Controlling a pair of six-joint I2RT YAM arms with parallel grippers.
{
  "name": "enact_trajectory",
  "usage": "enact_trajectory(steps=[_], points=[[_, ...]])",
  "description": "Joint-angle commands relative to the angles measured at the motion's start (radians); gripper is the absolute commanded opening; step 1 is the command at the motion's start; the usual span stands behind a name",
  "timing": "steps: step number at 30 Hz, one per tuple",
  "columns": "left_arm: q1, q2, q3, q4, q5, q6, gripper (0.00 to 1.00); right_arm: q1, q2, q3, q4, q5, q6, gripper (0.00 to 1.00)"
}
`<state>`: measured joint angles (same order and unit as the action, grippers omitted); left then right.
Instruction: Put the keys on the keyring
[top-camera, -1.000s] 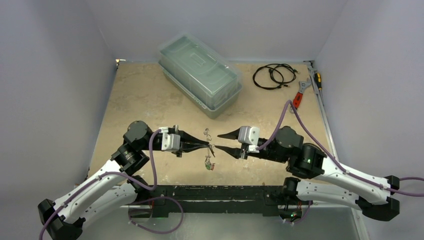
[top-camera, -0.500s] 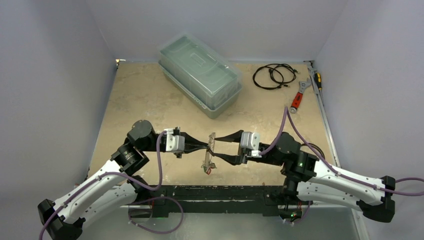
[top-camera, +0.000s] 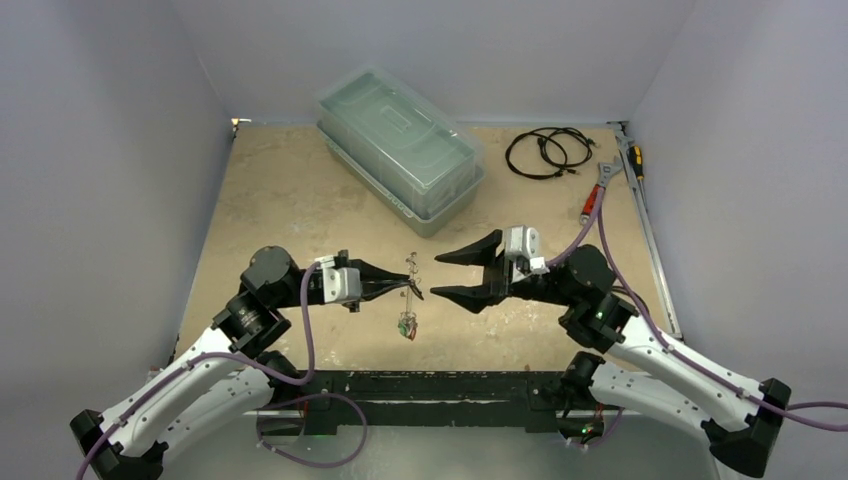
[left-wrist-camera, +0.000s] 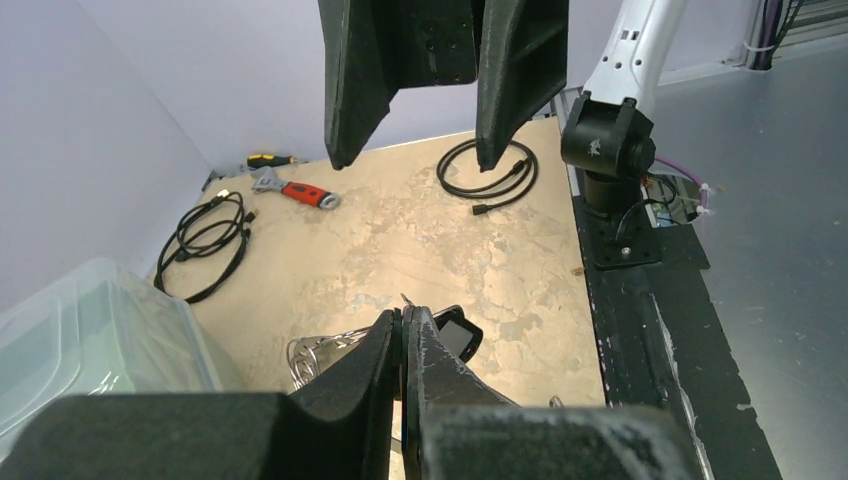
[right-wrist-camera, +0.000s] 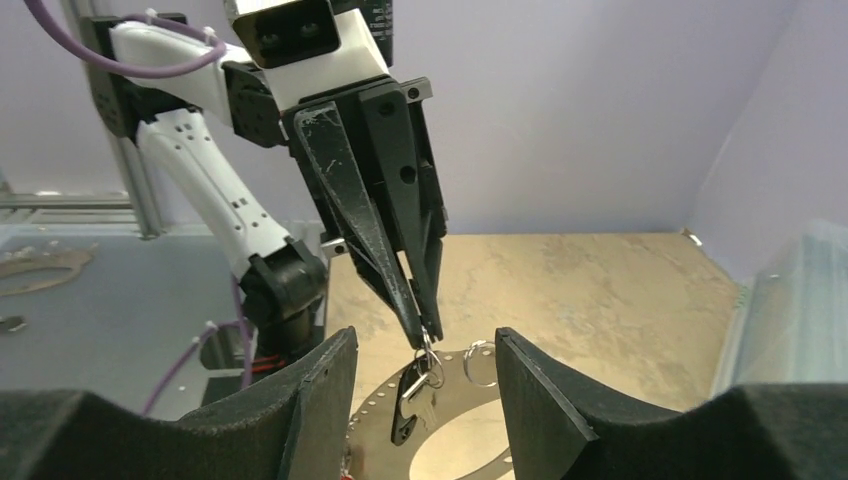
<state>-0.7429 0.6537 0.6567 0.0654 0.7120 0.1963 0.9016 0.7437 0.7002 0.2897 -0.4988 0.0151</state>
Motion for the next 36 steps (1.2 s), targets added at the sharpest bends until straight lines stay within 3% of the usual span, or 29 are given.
enact_trajectory(steps=[1,6,15,36], points=[[-0.005,-0.011,0.027,0.080,-0.014,-0.029,0.00,-0.057,0.061,0.053,0.070,-0.166,0.120,0.56],[-0.004,-0.016,0.025,0.077,-0.011,-0.023,0.00,-0.140,0.057,0.015,0.212,-0.336,0.236,0.54],[-0.005,-0.013,0.020,0.094,0.059,-0.023,0.00,-0.142,0.067,0.007,0.135,-0.410,0.128,0.44],[-0.005,0.010,0.017,0.104,0.109,-0.025,0.00,-0.141,0.185,0.036,0.044,-0.362,0.046,0.37]])
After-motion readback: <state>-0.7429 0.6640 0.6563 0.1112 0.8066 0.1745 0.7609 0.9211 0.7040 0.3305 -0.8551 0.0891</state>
